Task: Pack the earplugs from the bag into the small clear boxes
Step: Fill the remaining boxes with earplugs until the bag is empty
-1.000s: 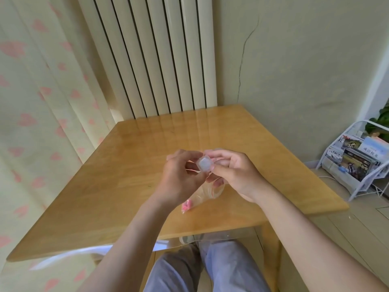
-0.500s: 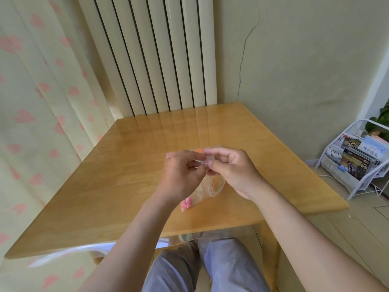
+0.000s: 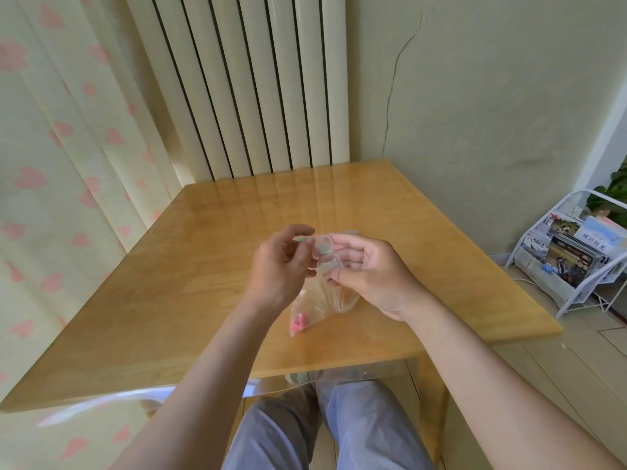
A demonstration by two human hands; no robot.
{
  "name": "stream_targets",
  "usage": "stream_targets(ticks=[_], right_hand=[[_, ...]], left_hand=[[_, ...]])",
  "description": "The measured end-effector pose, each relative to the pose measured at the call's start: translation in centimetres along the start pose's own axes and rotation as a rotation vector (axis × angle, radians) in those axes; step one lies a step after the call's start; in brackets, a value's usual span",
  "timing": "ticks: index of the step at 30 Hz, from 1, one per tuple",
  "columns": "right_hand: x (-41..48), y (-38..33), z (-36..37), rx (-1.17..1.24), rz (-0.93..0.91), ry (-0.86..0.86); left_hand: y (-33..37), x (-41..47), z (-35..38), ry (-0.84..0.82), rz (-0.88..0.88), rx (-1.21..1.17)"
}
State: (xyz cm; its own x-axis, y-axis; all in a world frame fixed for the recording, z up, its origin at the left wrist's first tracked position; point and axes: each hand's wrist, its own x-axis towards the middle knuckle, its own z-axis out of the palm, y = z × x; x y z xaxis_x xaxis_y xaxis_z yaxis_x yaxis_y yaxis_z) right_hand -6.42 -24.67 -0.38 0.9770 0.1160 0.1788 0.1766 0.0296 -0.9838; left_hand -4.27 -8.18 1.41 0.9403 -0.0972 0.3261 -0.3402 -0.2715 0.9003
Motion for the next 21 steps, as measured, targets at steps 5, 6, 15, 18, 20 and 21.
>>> stream_targets(ticks=[5, 6, 15, 18, 20, 21], right_hand=[[0.1, 0.0, -0.2, -0.054, -0.014, 0.003], [0.1, 0.1, -0.7, -0.03, -0.008, 0.047], [0.4, 3.3, -2.0, -0.587, 0.016, 0.185], [0.9, 2.9, -1.3, -0.632, 0.006, 0.079], [0.9, 2.5, -0.9, -0.699, 0.027, -0.022], [0.8, 2.4, -0.6, -0.718, 0.04, -0.056]], left_hand=[[0.1, -0.2, 0.5, 0.174, -0.121, -0.039], [-0.1, -0.2, 0.1, 0.192, -0.165, -0.059], [-2.6, -2.4, -2.2, 0.054, -0.526, -0.018], [-3.1, -2.9, -2.1, 0.042, -0.528, 0.022], [-3.3, -3.0, -2.1, 0.029, -0.514, 0.024], [-3.4, -3.0, -2.0, 0.027, -0.51, 0.019]])
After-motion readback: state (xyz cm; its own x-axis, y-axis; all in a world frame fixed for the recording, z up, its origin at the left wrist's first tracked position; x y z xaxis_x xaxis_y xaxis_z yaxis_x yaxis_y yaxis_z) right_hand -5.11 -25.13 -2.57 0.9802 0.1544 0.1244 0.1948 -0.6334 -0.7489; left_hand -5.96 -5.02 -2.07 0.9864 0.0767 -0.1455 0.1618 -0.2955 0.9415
